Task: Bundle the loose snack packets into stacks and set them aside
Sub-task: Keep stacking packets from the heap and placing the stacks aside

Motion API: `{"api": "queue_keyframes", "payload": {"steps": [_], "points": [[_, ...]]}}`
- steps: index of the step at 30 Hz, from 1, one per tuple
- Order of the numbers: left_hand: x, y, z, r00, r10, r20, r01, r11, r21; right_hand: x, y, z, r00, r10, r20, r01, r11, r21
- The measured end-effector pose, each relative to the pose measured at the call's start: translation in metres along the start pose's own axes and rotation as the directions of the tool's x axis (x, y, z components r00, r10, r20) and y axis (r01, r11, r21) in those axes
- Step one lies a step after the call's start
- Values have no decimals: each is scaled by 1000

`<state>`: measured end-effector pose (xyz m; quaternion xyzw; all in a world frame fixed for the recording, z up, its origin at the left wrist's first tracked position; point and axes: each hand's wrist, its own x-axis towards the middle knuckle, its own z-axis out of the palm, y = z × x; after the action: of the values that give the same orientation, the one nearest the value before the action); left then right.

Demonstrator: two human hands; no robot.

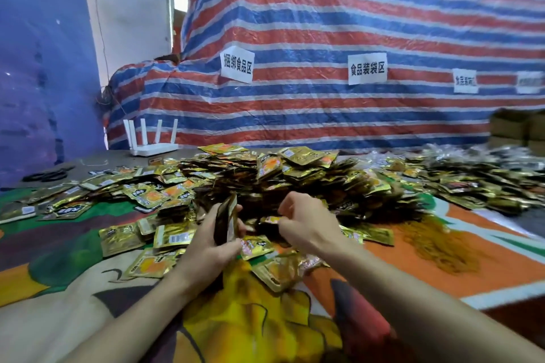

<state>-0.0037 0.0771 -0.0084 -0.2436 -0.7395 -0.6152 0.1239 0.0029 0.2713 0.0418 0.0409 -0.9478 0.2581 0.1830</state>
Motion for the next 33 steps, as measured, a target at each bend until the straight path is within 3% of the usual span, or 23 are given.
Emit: {"api": "queue_keyframes", "payload": {"steps": [3,8,12,21,33], "points": [[-2,0,-1,997,18,77,-22,998,51,1,46,-36,990,144,2,-129,892,-433],[-1,1,-2,997,-14,71,13,1000,28,-3,112,-90,943,323,-77,-288,678,-676],[-1,-1,-4,999,-20,44,19,1000,8,-11,146,-95,910,408,-72,-337,626,-704],[1,-2,-6,999,-11,39,10,999,38,-12,147,-98,898,409,-159,-414,669,-617],[2,-2,-8,996,-80,-42,74,990,-119,7,116,-99,897,237,-372,-432,645,-631]]}}
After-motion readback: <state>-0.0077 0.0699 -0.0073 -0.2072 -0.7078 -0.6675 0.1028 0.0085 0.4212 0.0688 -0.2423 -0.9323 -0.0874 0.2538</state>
